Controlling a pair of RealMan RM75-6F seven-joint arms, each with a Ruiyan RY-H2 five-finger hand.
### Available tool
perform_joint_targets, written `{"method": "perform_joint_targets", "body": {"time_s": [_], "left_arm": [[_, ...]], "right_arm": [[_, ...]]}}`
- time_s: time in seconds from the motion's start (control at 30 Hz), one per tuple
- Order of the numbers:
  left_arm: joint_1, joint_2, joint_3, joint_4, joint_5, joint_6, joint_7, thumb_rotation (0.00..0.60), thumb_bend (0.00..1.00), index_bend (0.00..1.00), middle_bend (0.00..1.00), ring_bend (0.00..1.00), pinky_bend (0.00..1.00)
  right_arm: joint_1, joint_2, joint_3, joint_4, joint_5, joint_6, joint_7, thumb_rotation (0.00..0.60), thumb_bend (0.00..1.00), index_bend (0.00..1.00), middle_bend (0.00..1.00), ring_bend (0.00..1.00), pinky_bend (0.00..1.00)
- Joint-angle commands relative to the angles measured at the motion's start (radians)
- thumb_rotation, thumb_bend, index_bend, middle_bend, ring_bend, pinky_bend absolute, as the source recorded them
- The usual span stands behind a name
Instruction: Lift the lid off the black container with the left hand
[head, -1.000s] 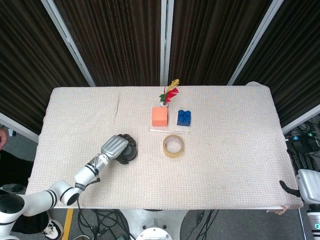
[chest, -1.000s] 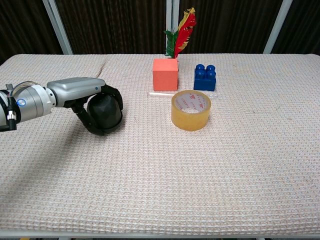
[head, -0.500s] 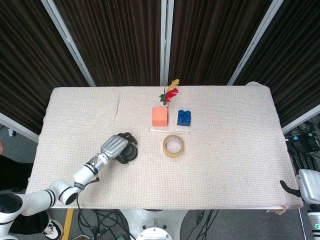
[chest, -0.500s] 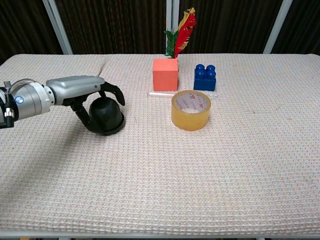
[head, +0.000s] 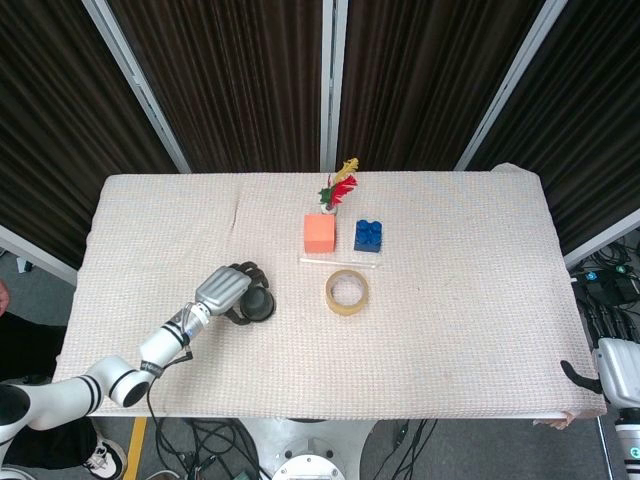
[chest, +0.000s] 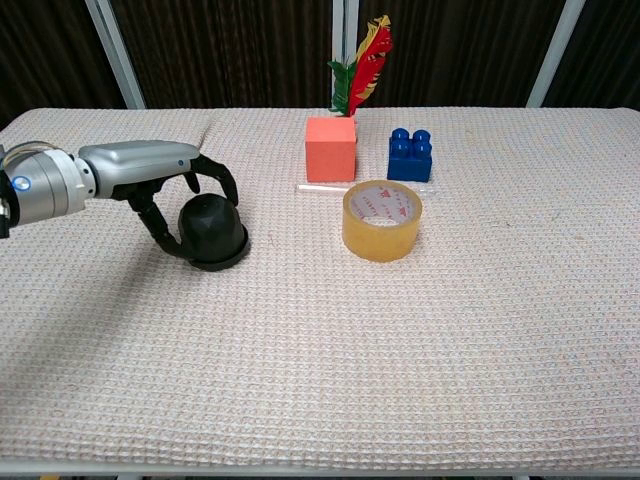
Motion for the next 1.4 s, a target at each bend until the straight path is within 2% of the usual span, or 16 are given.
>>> {"method": "perform_joint_targets", "body": {"time_s": [0.03, 0.57, 1.17, 1.27, 1.4], "left_arm": [[0.000, 0.004, -0.003, -0.007, -0.006, -0.002, 0.011, 0.600, 0.05, 0.33, 0.26, 0.15, 0.27], [0.000, 0.005, -0.017, -0.025, -0.016, 0.013, 0.045, 0.600, 0.13, 0.38, 0.35, 0.21, 0.31], [-0.015, 0.119, -0.063, -0.158, -0.057, 0.015, 0.091, 0.600, 0.13, 0.38, 0.35, 0.21, 0.31], [-0.022, 0.129, -0.077, -0.146, -0.084, 0.003, 0.104, 0.600, 0.14, 0.38, 0.35, 0.21, 0.31], [-0.034, 0.118, -0.093, -0.077, -0.138, -0.026, 0.130, 0.600, 0.13, 0.38, 0.35, 0.21, 0.31]], "right_arm": [[0.000, 0.000, 0.001, 0.000, 0.001, -0.001, 0.001, 0.600, 0.13, 0.00, 0.00, 0.00, 0.00], [0.001, 0.000, 0.001, 0.001, 0.004, -0.005, 0.000, 0.600, 0.13, 0.00, 0.00, 0.00, 0.00], [0.000, 0.000, 0.001, 0.002, 0.000, -0.001, 0.004, 0.600, 0.13, 0.00, 0.00, 0.00, 0.00], [0.000, -0.001, 0.001, 0.001, -0.002, 0.000, 0.002, 0.600, 0.13, 0.00, 0.00, 0.00, 0.00], [0.000, -0.001, 0.002, 0.001, -0.001, 0.002, 0.001, 0.600, 0.13, 0.00, 0.00, 0.00, 0.00]]}}
